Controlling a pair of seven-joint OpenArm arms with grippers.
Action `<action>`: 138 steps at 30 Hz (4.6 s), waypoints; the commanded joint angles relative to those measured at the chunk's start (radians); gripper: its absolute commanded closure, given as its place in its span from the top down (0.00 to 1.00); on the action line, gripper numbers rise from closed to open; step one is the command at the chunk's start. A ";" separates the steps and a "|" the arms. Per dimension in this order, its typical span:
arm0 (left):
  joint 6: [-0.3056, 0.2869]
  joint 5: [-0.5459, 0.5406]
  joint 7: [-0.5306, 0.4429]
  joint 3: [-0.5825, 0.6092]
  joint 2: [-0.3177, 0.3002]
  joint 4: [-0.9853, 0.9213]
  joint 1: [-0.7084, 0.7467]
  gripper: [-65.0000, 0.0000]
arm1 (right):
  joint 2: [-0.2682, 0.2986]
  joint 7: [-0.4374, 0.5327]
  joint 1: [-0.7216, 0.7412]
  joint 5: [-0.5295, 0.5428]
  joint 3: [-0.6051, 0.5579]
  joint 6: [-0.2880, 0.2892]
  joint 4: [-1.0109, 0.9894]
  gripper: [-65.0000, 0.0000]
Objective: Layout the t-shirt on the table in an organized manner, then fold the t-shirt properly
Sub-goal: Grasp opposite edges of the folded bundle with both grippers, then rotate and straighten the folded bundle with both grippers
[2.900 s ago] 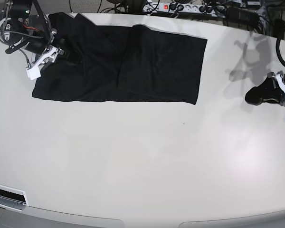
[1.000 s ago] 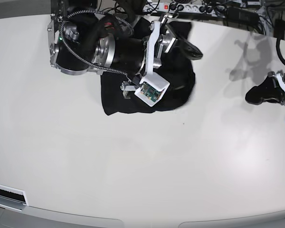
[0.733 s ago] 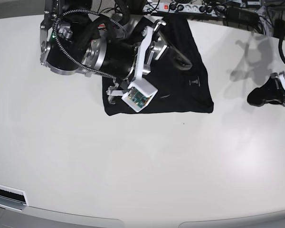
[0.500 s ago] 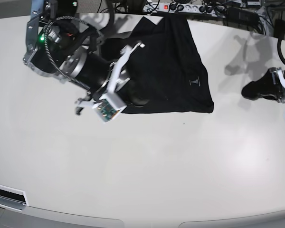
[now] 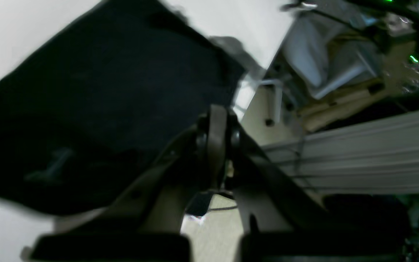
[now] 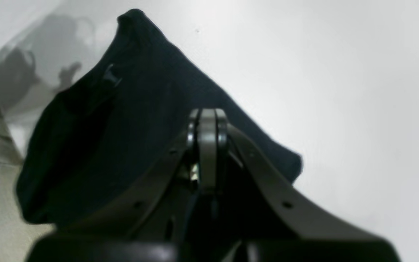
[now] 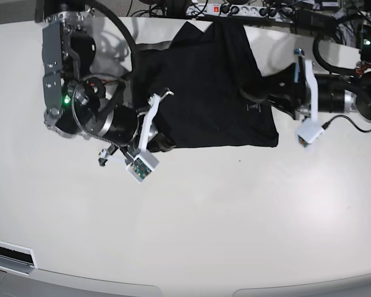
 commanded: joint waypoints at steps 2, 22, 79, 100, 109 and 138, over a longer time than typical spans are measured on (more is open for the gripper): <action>-0.005 0.002 -0.019 0.040 0.013 0.015 -0.010 0.00 | 0.000 0.026 0.064 -0.003 0.002 0.000 -0.044 0.00; -0.005 0.694 -0.303 0.451 0.085 -0.057 -0.007 0.00 | 0.116 0.017 0.385 -0.166 -0.296 -0.114 -0.589 0.00; -0.005 0.592 -0.262 0.625 -0.051 -0.219 -0.124 0.00 | 0.258 0.030 0.186 -0.049 -0.282 -0.193 -0.293 0.00; -0.005 0.986 -0.599 0.774 -0.051 -0.528 -0.406 0.00 | 0.258 -0.052 -0.014 0.035 -0.282 -0.222 -0.262 0.00; -0.005 1.021 -0.694 0.817 -0.051 -0.574 -0.687 0.00 | 0.198 -0.054 -0.164 -0.029 -0.277 -0.337 -0.077 0.00; -0.005 0.346 -0.242 0.140 -0.107 -0.549 -0.475 0.00 | 0.022 -0.031 -0.257 -0.285 -0.279 -0.488 -0.063 0.00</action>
